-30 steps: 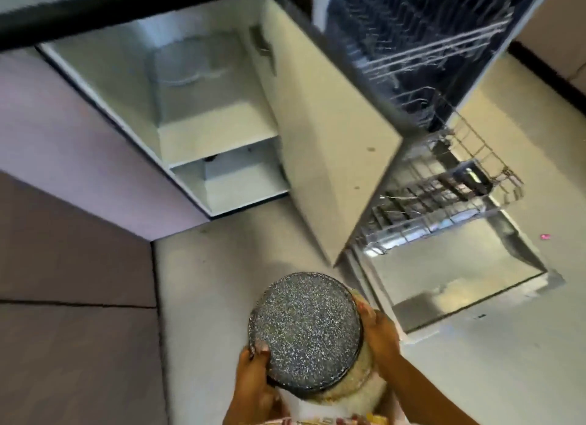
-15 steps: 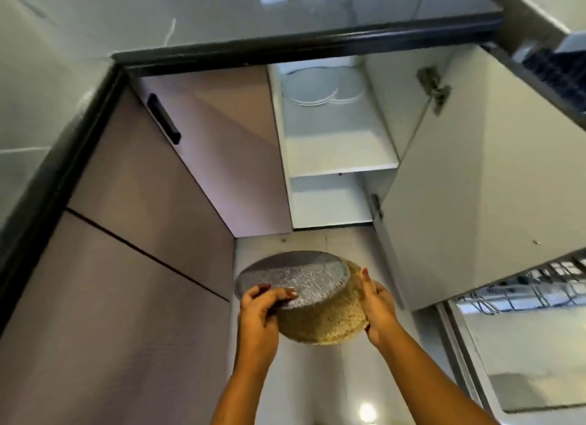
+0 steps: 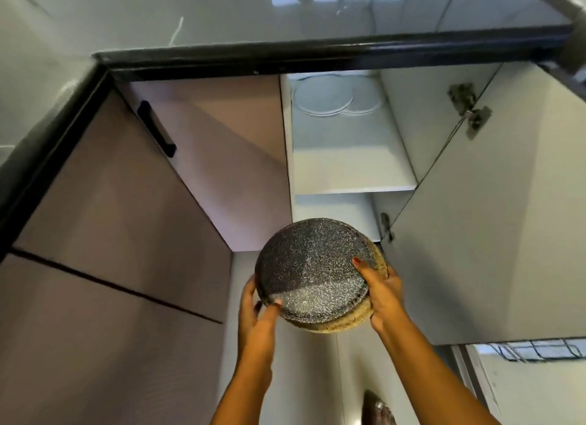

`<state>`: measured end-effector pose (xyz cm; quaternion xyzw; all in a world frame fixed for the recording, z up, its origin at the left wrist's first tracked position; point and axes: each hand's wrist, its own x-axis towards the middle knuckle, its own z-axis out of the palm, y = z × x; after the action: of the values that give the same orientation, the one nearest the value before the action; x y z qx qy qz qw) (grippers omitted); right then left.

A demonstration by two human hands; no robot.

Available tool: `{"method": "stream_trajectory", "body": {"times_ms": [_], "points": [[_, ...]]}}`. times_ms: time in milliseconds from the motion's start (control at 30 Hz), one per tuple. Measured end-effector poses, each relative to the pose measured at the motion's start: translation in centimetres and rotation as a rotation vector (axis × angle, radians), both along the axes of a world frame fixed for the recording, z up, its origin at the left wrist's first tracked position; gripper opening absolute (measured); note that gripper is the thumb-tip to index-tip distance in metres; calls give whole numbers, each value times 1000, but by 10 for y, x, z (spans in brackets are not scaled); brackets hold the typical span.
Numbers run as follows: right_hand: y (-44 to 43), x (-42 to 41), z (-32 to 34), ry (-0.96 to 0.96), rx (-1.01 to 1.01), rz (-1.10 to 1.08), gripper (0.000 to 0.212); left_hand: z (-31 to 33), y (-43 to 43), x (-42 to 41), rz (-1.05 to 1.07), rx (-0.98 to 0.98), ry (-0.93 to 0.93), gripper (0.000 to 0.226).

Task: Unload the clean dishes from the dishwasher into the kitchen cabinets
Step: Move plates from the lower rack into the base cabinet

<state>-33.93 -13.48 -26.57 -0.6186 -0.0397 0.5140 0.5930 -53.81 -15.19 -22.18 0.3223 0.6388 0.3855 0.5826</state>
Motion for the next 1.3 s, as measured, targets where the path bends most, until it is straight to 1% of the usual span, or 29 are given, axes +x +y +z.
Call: {"method": "stream_trajectory", "body": {"times_ms": [33,67,100,167,267,333,400,467,533,600,633,700,800,867,933,1000,1033,1067,1100,1133,1200,1267,1300], "points": [[10,8,4,-14,22,-10,48,-4,15,8,53,-106,-120,60],[19,17,6,-26,43,-19,46,-9,29,16,58,-188,-211,58],[25,23,10,-33,68,-27,44,-8,41,23,19,-240,-247,51],[39,45,12,-51,114,-51,42,-4,66,45,-81,-301,-250,34],[64,79,15,-94,108,-105,41,0,105,84,-84,-337,-282,26],[84,101,14,-112,152,-93,37,-1,133,112,-31,-333,-293,26],[104,119,10,-121,224,-41,39,-2,159,136,-8,-301,-322,30],[125,135,4,-113,257,-7,44,-2,184,154,-10,-271,-315,31],[145,149,-4,-67,239,1,45,-6,215,168,14,-295,-230,31],[164,157,-13,9,221,1,46,-11,244,176,5,-336,-125,41],[174,160,-19,46,210,-10,48,-14,258,180,22,-353,-111,42],[192,164,-27,110,184,-50,51,-13,276,187,97,-373,-171,39],[222,169,-36,168,178,-47,55,-12,299,198,128,-296,-461,26],[240,176,-40,201,199,-62,58,-20,316,205,118,-233,-527,23],[259,182,-43,223,227,-67,54,-28,330,209,102,-168,-525,38],[279,185,-45,270,244,-62,45,-41,342,211,113,-125,-521,53],[289,186,-46,290,258,-71,46,-44,348,213,122,-113,-524,56],[299,185,-46,301,274,-83,52,-46,353,214,123,-97,-508,58],[308,184,-45,287,282,-91,60,-47,359,216,126,-73,-503,59],[317,184,-44,270,293,-99,62,-52,368,219,127,-60,-498,59],[335,181,-41,221,287,-123,60,-58,384,225,118,-37,-436,54],[348,184,-43,204,253,-165,63,-58,392,232,114,-55,-362,45],[353,187,-44,238,253,-178,57,-56,395,236,106,-71,-326,43]]}}
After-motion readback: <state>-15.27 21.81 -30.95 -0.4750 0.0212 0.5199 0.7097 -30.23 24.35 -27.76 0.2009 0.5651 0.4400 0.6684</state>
